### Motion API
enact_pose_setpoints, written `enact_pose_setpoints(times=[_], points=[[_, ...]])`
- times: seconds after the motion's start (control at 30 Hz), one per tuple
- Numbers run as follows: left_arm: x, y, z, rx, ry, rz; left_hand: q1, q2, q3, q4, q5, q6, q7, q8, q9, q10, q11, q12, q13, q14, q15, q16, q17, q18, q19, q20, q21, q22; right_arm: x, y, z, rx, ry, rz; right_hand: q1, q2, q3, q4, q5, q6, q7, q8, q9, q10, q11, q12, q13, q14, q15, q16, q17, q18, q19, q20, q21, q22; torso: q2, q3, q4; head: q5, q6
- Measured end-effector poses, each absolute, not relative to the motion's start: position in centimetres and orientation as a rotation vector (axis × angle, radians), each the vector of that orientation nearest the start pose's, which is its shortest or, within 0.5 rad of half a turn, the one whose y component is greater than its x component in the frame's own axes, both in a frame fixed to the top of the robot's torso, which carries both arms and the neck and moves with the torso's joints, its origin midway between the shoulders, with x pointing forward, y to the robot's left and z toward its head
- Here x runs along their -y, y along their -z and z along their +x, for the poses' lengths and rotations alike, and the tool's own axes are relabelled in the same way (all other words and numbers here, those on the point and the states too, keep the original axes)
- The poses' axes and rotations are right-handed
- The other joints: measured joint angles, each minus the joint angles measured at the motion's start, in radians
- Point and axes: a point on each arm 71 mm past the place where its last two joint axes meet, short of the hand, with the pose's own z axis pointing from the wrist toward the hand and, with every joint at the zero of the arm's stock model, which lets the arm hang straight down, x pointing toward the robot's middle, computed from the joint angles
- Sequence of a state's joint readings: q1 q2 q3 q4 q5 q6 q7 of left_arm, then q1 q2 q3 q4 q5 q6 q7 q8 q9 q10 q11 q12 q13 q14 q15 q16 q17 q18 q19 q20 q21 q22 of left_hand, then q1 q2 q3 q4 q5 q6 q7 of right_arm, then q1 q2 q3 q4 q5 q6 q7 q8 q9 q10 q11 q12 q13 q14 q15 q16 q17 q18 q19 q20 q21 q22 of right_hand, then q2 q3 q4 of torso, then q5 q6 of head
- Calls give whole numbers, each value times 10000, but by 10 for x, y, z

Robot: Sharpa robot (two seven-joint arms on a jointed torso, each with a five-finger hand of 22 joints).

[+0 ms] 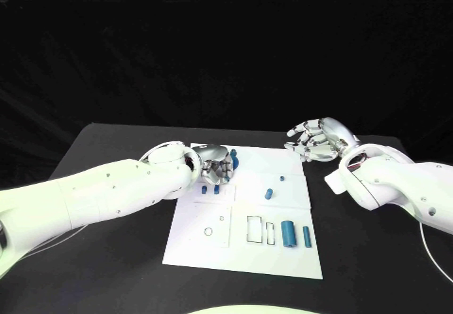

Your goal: Assemble the parts on the task board

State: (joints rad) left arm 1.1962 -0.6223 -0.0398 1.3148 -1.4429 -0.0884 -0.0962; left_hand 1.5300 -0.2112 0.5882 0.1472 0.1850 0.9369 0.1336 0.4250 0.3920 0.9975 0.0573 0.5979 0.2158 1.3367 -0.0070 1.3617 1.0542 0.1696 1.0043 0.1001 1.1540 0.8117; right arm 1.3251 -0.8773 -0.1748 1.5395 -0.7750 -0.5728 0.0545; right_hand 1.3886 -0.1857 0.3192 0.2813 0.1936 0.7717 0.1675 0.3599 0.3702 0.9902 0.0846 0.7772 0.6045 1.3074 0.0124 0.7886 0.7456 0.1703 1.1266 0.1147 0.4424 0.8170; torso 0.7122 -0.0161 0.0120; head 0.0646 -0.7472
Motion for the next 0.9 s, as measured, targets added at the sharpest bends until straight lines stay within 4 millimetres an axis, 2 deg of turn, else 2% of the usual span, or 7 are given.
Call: enact_pose_setpoints(times=[0.27, 0.5, 0.9], points=[[-148, 202, 510, -18628, 6946, 2112, -23, 8, 39, -40, -1, 34, -34, -89, -2, 37, 36, -142, -17, 43, 34, 4, 59, 2, 35, 35, 60, 81, 230, 164, 493, -15403, -8995, 4612, 0, 0, 0, 0, 0, -37, 23, 0, 0, -24, 48, 0, -45, 0, 0, -60, 0, 0, 0, 0, -40, -40, 0, -3, -10, -17, 33], [-161, 190, 505, -18396, 7222, 1594, -177, -43, 39, -39, -1, 34, -34, -148, -28, 39, 37, -202, -29, 74, 1, 39, 69, 1, 35, 35, 99, 115, 232, 164, 494, -15393, -8946, 4635, 0, 0, 27, -28, 0, -47, 13, 0, 0, -23, 49, 0, -66, 0, 0, -61, 0, -1, 0, 0, -107, -61, -14, 12, 19, -27, 50], [-184, 189, 507, -18455, 6920, 957, -177, -44, 39, -39, -1, 32, -34, -169, -20, 38, 38, -238, -28, 73, 1, 39, 68, 1, 34, 35, 99, 115, 233, 164, 494, -15396, -8913, 4658, 0, 0, 27, -28, 0, -49, 12, 0, -10, -60, 12, -38, -84, -36, 36, -117, 1, -1, 0, 0, -107, -77, -22, 11, 25, 32, 54]])
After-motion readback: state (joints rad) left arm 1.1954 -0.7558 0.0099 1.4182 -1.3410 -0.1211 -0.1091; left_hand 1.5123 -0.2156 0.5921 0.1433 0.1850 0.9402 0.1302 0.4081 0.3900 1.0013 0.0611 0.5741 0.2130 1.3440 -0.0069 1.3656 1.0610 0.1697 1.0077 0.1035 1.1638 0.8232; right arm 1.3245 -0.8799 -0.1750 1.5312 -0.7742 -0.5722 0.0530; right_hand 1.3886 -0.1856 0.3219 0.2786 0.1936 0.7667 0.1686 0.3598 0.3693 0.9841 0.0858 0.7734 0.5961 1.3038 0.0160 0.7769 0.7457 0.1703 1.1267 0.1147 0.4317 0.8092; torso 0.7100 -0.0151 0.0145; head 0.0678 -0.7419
